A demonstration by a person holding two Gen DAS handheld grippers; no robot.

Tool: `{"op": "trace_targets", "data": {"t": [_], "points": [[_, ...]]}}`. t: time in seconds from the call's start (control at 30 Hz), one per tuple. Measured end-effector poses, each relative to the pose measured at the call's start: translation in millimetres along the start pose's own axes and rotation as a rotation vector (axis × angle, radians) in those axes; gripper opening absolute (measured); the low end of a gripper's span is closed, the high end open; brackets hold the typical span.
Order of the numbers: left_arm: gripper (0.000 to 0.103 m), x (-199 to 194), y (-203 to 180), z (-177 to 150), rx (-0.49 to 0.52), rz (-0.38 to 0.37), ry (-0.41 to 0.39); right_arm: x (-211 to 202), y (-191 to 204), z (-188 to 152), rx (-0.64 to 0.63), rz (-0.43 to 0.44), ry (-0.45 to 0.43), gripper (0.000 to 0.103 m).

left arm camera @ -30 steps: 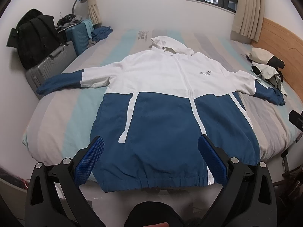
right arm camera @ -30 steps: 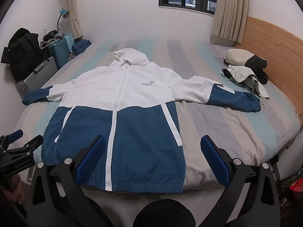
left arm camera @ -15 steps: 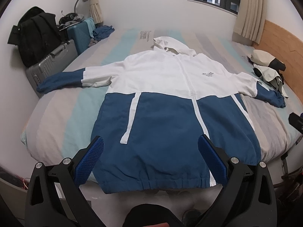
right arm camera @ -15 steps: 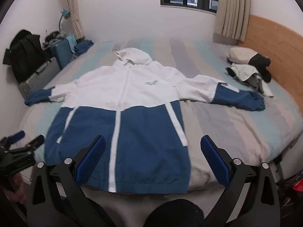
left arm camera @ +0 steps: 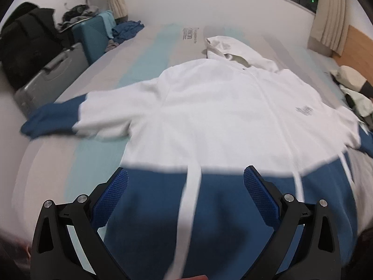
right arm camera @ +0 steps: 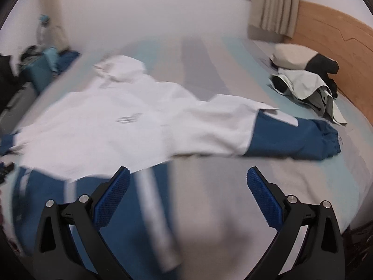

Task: Fold large clothes
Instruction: 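Move the right tool to the blue sleeve cuff and close on it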

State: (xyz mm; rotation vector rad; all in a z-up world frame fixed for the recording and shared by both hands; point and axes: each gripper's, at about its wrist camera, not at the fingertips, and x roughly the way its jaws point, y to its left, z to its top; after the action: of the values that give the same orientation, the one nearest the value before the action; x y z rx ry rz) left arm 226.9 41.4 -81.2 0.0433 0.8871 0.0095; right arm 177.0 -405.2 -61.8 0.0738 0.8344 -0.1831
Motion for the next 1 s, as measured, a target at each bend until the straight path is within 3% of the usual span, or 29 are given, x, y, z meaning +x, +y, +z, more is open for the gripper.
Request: {"op": "trace_targets", "data": {"t": [0.1,0.27,0.43,0.53,0.77,0.9,1.0], "points": [[0.097,42.0,-2.1,33.5,0.014,-0.009,0.018,38.6,-56.1,27.0,0.039,-0.065,0.032,0.096],[0.097,92.0,-9.2,75.2,0.046,-0.002,0.084,61.5,-172.2,56.6,0.102,-0.203,0.000,0.096],[0.097,124.5,-16.0,112.4,0.044,0.007,0.142,80.8,-276.0,60.0,0.233,-0.243,0.122,0.096],[0.097,142.6,-22.7,132.6,0.009,0.000,0.159,94.9,-322.2,56.3,0.303,-0.205,0.193,0.096],[0.097,185.4,-37.0,143.3,-0.084,-0.012,0.252,123.0,-382.5,29.1,0.447,-0.184,0.269,0.094],[0.097,203.6,-45.0,140.8,-0.067,0.025,0.307,139.4,-395.3,11.1,0.491,-0.147,0.346,0.069],[0.097,209.1,-51.0,141.5,-0.042,0.042,0.323,144.7,-392.2,4.6,0.490,-0.122,0.382,0.061]]}}
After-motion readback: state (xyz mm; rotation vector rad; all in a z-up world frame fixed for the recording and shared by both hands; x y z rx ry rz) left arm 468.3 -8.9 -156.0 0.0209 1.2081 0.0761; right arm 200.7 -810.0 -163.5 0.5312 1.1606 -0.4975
